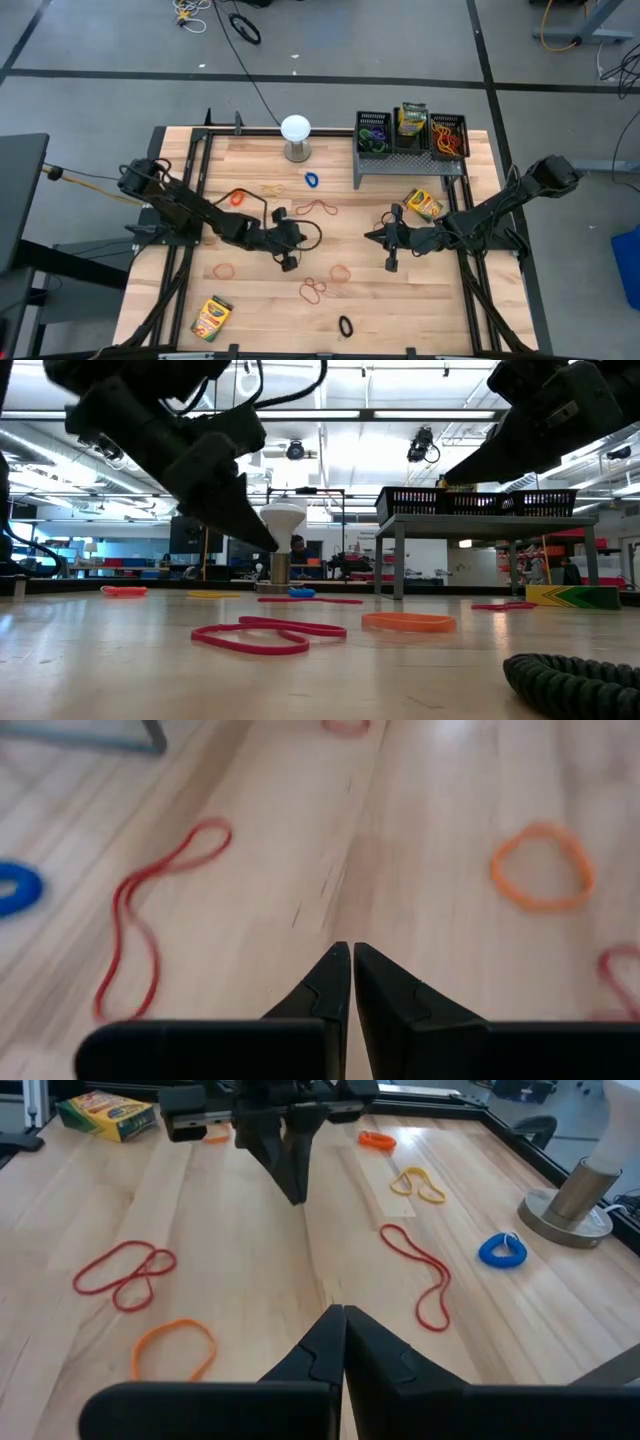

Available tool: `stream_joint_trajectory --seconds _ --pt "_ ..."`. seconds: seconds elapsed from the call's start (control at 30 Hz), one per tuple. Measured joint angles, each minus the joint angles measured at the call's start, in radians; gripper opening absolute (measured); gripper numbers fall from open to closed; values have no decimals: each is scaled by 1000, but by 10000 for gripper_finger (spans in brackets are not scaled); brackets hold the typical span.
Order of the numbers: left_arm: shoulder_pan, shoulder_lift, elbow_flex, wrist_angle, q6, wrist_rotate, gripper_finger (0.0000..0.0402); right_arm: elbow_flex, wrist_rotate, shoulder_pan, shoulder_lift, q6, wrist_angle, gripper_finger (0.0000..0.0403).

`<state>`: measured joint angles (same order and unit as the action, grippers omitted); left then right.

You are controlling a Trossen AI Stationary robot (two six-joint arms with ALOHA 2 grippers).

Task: Pick & Place Office Desk Supplies
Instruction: Put the blue spring keychain into the left black basket on the shelf

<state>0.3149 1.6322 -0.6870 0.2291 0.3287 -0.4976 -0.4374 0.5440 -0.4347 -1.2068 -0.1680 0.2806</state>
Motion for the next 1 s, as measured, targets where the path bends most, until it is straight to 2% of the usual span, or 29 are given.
stream_joint_trajectory --seconds 0.13,0.27,0.47,0.63,1.0 --pt "-11 -2 -79 -222 57 -8 43 0 -1 0 0 0 0 13" --pt "-59 6 -134 -331 107 -10 76 0 -1 0 0 0 0 13" --pt "-140 10 -146 -363 96 6 128 0 -1 0 0 -3 0 13" --pt "-190 10 -145 -385 60 -45 157 0 -1 0 0 -3 0 13" --pt "-266 11 -145 -401 -69 30 170 0 -1 0 0 0 0 13"
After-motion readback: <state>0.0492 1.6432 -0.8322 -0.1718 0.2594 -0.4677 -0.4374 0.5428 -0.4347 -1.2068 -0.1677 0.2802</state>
